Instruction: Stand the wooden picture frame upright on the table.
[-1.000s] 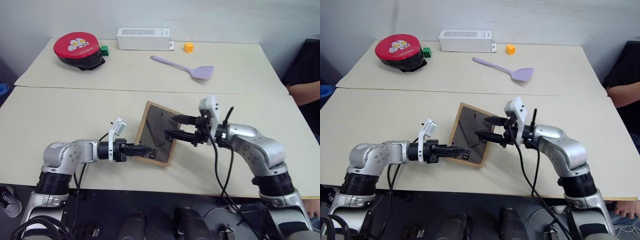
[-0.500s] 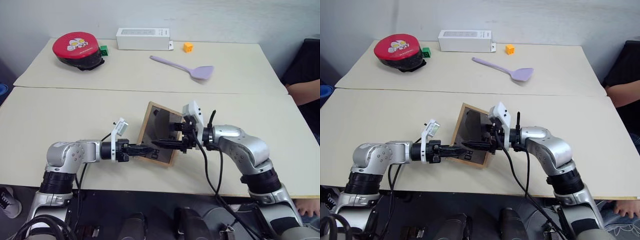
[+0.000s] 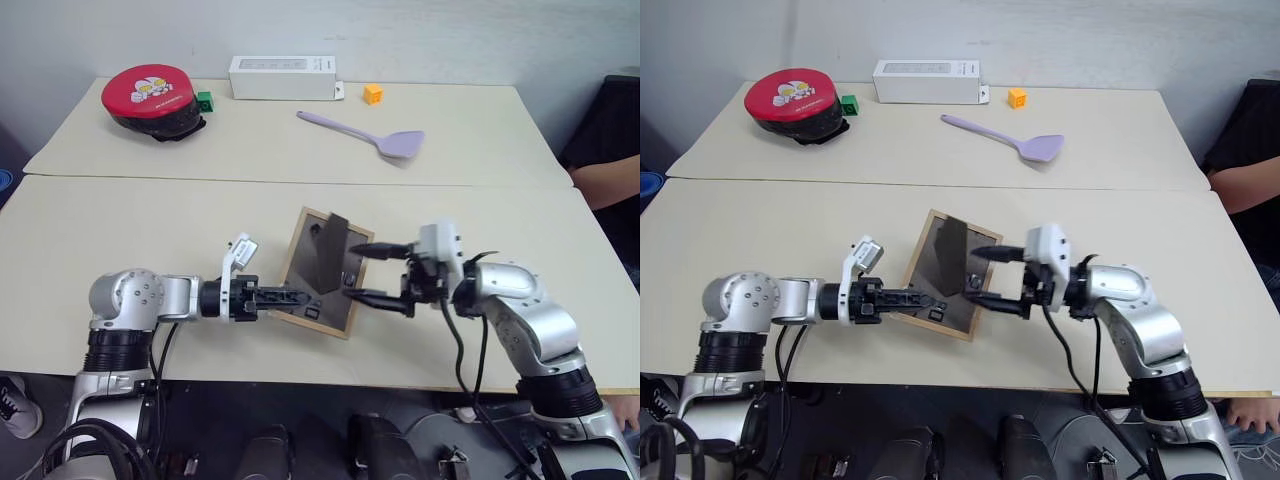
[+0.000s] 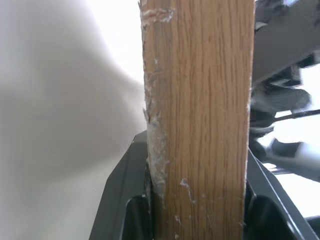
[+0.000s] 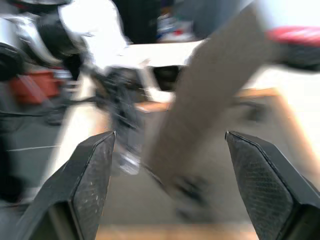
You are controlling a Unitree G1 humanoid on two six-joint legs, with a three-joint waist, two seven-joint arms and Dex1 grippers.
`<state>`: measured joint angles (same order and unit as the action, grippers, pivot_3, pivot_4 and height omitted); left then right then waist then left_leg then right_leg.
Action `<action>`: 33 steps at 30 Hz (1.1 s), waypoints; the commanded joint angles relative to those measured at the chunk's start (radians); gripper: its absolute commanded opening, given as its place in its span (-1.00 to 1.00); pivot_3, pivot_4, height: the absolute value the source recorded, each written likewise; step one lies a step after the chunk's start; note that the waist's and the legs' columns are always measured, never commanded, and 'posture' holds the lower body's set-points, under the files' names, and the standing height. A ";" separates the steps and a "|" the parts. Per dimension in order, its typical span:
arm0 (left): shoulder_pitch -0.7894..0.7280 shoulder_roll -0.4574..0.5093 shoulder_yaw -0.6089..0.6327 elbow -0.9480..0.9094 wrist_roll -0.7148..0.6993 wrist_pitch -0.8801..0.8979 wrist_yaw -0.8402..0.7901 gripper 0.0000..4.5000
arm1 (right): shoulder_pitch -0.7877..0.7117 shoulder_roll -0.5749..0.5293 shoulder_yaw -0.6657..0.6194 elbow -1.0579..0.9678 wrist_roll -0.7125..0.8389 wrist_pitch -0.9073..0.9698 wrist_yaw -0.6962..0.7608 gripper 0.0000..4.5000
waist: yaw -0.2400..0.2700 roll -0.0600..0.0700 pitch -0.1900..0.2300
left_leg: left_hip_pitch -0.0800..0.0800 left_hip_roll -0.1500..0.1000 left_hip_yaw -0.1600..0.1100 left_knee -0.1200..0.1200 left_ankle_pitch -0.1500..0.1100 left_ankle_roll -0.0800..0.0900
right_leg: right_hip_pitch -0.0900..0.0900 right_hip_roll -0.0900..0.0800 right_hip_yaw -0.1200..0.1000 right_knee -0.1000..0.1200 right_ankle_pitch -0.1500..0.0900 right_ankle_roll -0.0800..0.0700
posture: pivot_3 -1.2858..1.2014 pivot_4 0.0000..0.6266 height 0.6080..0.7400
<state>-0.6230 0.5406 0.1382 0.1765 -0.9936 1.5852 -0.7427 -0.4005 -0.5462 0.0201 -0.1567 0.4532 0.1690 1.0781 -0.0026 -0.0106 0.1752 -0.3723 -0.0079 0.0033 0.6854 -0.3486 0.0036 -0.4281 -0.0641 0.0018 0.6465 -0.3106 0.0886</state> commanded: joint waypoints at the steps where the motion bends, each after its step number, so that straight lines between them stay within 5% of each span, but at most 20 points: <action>1: -0.072 0.101 -0.067 0.123 -0.251 0.029 0.027 -0.43 | 0.011 -0.048 -0.090 0.105 -0.121 -0.365 0.033 0.59 | -0.001 0.000 0.000 | 0.000 0.000 0.000 0.000 0.000 0.000 | 0.000 0.000 0.000 0.000 0.000 0.000 | 0.03 -0.52 1.00; 7: -0.144 0.206 -0.244 0.283 -0.614 0.029 0.141 -0.43 | -0.024 -0.092 -0.015 0.340 -0.373 -0.939 0.040 0.59 | -0.010 0.000 0.000 | 0.001 0.000 0.001 -0.001 0.000 -0.001 | 0.000 0.000 0.001 0.000 0.000 0.000 | 0.03 -0.52 1.00; 10: -0.153 0.228 -0.317 0.305 -0.743 0.029 0.222 -0.43 | -0.071 -0.032 -0.019 0.439 -0.548 -1.154 -0.127 0.59 | -0.022 0.000 0.000 | 0.002 0.000 0.001 -0.001 0.001 -0.002 | 0.000 0.000 0.001 0.001 0.000 0.000 | 0.03 -0.52 1.00; 17: -0.141 0.262 -0.408 0.310 -0.957 0.025 0.383 -0.43 | -0.122 0.039 0.007 0.490 -0.754 -1.252 -0.389 0.59 | -0.029 0.000 0.000 | 0.002 0.001 0.000 -0.001 0.002 -0.003 | -0.003 0.002 0.003 0.006 0.000 0.000 | 0.03 -0.52 1.00; 23: -0.145 0.241 -0.399 0.317 -0.979 0.013 0.417 -0.43 | -0.111 0.037 0.066 0.494 -0.810 -1.260 -0.494 0.59 | -0.027 0.000 0.000 | 0.002 0.000 0.000 0.000 0.002 -0.003 | -0.002 0.002 0.002 0.006 0.000 0.000 | 0.03 -0.52 1.00; 29: -0.125 0.241 -0.390 0.272 -0.979 0.001 0.435 -0.43 | -0.123 0.025 0.075 0.511 -0.862 -1.242 -0.596 -0.24 | -0.029 0.000 0.000 | 0.002 0.000 0.000 0.000 0.002 -0.004 | -0.002 0.002 0.002 0.006 0.000 0.000 | 0.03 -0.52 1.00; 33: -0.095 0.235 -0.361 0.209 -0.979 -0.027 0.439 -0.43 | -0.137 0.022 0.081 0.521 -0.878 -1.250 -0.645 -0.31 | -0.029 0.000 0.000 | 0.003 0.000 -0.001 0.000 0.002 -0.004 | -0.002 0.002 0.003 0.007 0.000 0.000 | 0.03 -0.52 1.00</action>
<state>-0.7255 0.7758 -0.2656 0.4633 -1.9396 1.5689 -0.2931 -0.5181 -0.5234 0.1162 0.3655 -0.4649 -1.0848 0.4950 -0.0316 -0.0106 0.1753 -0.3698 -0.0082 0.0025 0.6856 -0.3465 -0.0002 -0.4303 -0.0617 0.0046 0.6531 -0.3109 0.0881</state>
